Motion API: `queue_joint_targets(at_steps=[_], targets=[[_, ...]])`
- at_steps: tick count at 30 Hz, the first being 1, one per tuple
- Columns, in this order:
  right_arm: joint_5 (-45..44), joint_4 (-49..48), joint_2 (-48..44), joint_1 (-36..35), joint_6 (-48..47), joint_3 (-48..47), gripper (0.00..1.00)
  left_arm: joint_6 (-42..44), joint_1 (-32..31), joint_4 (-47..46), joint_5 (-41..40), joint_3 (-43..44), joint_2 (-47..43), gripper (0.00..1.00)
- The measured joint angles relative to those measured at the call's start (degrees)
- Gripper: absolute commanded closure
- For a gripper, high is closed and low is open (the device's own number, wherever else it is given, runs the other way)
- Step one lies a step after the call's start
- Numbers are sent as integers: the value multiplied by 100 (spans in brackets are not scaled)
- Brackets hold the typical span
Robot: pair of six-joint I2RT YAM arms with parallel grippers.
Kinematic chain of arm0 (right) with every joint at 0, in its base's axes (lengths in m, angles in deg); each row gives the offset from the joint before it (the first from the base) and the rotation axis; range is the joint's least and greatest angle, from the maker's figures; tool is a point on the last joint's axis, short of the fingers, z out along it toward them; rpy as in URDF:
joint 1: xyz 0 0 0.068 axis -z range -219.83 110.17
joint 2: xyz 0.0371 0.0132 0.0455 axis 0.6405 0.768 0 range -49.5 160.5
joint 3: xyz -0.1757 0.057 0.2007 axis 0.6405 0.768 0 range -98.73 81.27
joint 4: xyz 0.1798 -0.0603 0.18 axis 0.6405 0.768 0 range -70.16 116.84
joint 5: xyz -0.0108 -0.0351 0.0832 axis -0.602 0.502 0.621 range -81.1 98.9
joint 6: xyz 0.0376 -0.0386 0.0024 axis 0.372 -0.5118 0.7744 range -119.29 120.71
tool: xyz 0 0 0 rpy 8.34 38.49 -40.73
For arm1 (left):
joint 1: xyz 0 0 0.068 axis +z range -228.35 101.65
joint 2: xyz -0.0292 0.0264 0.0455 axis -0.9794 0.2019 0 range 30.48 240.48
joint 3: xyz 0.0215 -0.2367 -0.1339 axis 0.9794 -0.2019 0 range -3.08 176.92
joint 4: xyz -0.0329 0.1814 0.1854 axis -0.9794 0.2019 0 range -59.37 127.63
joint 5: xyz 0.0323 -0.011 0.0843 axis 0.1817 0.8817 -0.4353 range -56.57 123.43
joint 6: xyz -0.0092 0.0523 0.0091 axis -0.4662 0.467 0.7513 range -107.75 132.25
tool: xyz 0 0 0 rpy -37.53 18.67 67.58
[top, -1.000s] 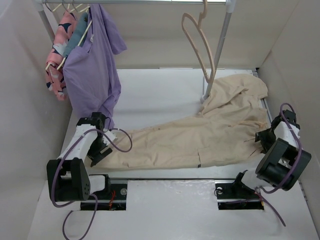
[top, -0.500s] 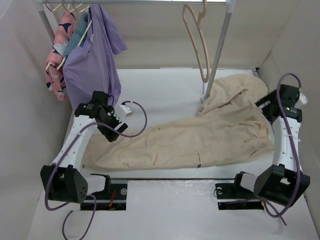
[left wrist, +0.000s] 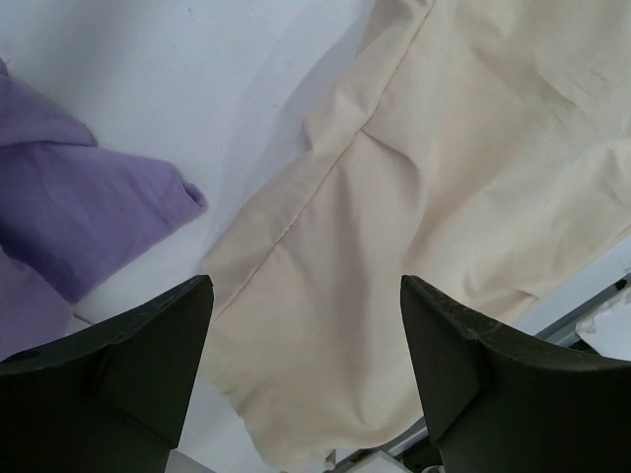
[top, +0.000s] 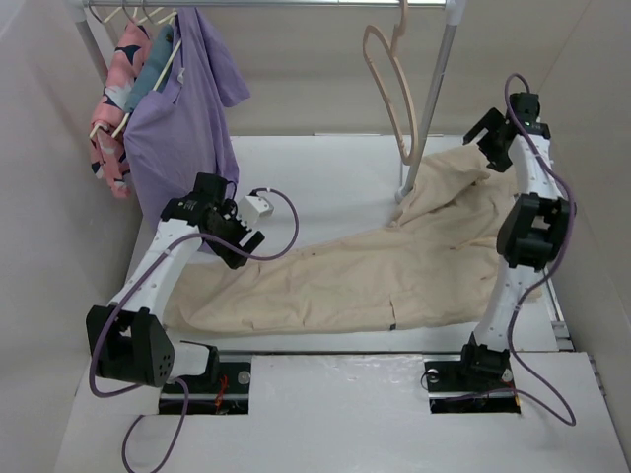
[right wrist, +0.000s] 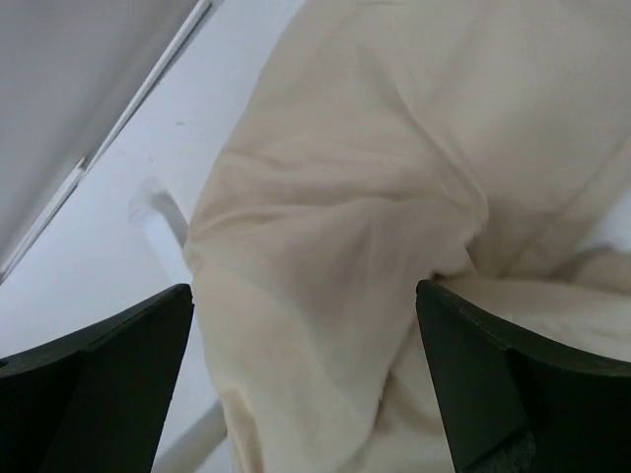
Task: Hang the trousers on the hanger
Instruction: Flatten out the trousers at the center of the board.
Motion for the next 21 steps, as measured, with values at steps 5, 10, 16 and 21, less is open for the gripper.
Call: queue_joint_targets(at_steps=[5,10,16,21], targets=[[-483,540,1561,-144,-20,-1504,1,-201,0,4,-166,116,164,27],[-826,876,2122,-229,-286,-1641,50,-332,0,20,-293,210,164,27],[-894,623,1700,-328,-518,-638,100,-378,0,44,-391,317,221,27],[-756,157,376,-280,-564,1405,100,-328,-7,33,-407,398,256,32]])
